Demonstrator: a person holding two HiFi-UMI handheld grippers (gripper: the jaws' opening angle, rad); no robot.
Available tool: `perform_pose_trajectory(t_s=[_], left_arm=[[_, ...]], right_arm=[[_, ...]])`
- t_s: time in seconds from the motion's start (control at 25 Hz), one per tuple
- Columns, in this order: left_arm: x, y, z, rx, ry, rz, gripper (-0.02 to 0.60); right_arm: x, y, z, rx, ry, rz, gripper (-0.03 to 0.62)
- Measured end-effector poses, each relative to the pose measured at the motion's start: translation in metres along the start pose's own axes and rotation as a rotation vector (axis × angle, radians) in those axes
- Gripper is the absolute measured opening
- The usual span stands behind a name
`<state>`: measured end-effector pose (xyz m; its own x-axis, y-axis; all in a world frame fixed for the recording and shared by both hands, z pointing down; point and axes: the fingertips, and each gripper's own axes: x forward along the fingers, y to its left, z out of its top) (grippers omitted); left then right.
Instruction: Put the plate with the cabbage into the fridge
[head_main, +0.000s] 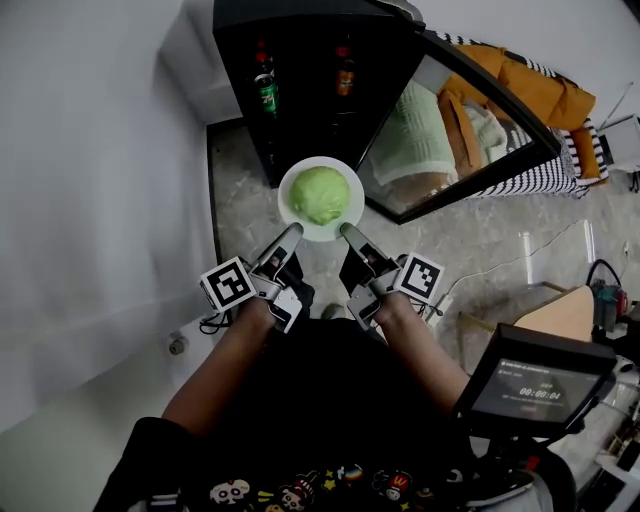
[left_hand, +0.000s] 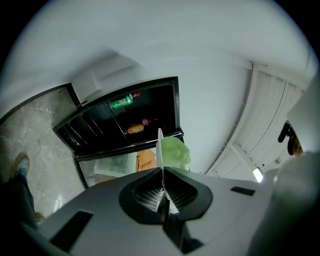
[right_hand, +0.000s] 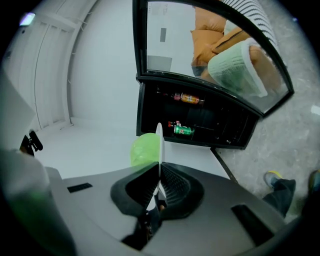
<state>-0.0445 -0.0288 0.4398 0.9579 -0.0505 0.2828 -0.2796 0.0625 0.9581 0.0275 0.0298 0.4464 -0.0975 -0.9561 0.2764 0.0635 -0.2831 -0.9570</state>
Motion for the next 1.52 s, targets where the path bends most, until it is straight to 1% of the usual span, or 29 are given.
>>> perform_pose_trajectory(t_s=[0.08, 0.16, 0.28, 0.36, 0.4, 0.52, 0.56, 0.72, 0.84, 1.0, 1.24, 1.36, 1.52], left_arm=[[0.000, -0.003, 0.000, -0.013, -0.006, -0.012, 0.014], [0.000, -0.003, 0.001, 0.006, -0.004, -0.011, 0.014], [0.001, -0.004, 0.000, 0.007, -0.002, -0.013, 0.014], [0.000, -0.001, 0.003, 0.047, 0.010, 0.003, 0.014], [0.000, 0.000, 0.003, 0.053, 0.014, 0.008, 0.013], [0.001, 0.003, 0.000, 0.019, 0.022, 0.010, 0.014], [0.002, 0.003, 0.000, 0.013, 0.031, 0.009, 0.013], [0.009, 0.002, 0.004, 0.054, 0.086, 0.016, 0.013], [0.009, -0.002, 0.005, 0.057, 0.091, 0.012, 0.014], [0.007, -0.004, 0.003, 0.042, 0.073, 0.003, 0.014], [0.001, -0.004, 0.001, 0.080, 0.040, 0.014, 0.014], [0.001, -0.004, 0.002, 0.050, 0.014, 0.013, 0.014], [0.001, -0.009, 0.001, -0.011, -0.030, -0.015, 0.014]], right_arm=[[0.000, -0.001, 0.000, -0.002, -0.003, -0.001, 0.017], [0.000, -0.001, 0.000, -0.007, -0.006, 0.000, 0.017], [0.000, -0.001, 0.000, -0.003, -0.010, 0.005, 0.017], [0.000, -0.001, 0.000, 0.001, -0.011, 0.006, 0.017], [0.000, -0.001, 0.000, 0.002, -0.012, 0.004, 0.017], [-0.002, -0.004, 0.000, 0.004, -0.019, -0.015, 0.017], [-0.003, -0.005, 0.001, 0.006, -0.027, -0.022, 0.017], [-0.004, -0.005, 0.004, 0.018, -0.075, -0.021, 0.017], [-0.004, -0.001, 0.004, 0.016, -0.076, -0.021, 0.017], [-0.005, 0.000, 0.004, 0.003, -0.063, -0.016, 0.017], [-0.005, 0.001, 0.001, 0.006, -0.029, 0.006, 0.017], [-0.003, -0.001, 0.003, -0.011, -0.011, 0.005, 0.017], [0.003, 0.004, 0.002, -0.011, 0.025, 0.022, 0.017]])
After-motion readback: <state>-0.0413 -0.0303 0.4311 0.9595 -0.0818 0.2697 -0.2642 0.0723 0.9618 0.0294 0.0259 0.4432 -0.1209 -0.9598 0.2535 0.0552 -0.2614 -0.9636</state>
